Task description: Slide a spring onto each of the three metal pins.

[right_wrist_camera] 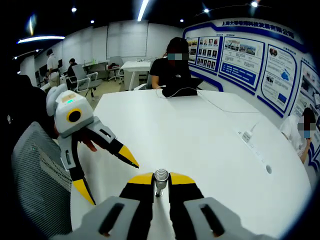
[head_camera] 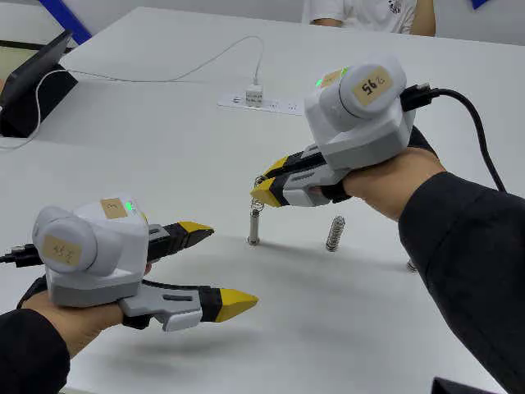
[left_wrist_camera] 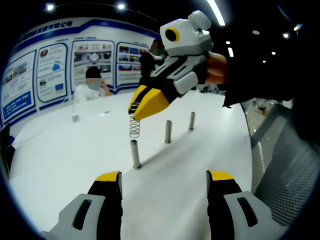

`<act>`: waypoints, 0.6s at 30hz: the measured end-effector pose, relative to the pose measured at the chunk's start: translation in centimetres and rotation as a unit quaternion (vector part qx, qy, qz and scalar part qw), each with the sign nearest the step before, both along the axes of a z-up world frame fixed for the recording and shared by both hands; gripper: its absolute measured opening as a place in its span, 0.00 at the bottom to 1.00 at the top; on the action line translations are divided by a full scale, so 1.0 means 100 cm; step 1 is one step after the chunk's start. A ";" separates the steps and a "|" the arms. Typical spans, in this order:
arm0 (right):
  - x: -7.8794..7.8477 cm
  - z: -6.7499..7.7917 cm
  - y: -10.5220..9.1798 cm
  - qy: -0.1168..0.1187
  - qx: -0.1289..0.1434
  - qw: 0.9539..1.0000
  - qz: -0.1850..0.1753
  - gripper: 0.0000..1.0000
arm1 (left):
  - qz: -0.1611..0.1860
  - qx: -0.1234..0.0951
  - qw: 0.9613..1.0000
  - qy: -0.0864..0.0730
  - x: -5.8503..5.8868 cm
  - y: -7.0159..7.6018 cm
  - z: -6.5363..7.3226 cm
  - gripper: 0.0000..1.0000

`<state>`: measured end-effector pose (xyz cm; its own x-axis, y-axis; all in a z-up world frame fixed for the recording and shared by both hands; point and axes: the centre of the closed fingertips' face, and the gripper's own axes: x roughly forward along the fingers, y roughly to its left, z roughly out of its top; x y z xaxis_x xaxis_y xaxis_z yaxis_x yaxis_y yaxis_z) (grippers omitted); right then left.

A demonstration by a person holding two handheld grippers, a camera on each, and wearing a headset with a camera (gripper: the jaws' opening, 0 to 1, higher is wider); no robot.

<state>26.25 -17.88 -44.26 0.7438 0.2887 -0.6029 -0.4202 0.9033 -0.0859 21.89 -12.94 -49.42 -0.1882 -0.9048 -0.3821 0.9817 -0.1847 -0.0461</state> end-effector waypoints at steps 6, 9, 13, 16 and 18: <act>0.003 -0.003 0.001 0.004 0.000 1.000 0.002 0.12 | -0.001 0.001 1.000 0.001 0.000 0.001 0.000 0.69; 0.003 -0.006 0.000 0.009 0.001 1.000 0.001 0.12 | -0.001 0.001 1.000 0.001 -0.001 0.002 0.000 0.69; 0.006 -0.012 -0.001 0.014 0.001 1.000 0.003 0.12 | 0.000 0.004 1.000 0.001 0.000 0.002 -0.001 0.69; 0.006 -0.014 -0.001 0.017 0.001 1.000 0.002 0.12 | 0.000 0.004 1.000 0.002 0.000 0.003 -0.001 0.69; 0.006 -0.017 0.000 0.022 0.003 1.000 0.002 0.12 | 0.000 0.004 1.000 0.002 0.001 0.003 -0.001 0.68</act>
<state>26.84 -17.92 -45.94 0.7160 0.2947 -0.6328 -0.4266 0.9023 -0.0626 21.95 -12.64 -49.53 -0.1897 -0.9018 -0.3883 0.9815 -0.1843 -0.0515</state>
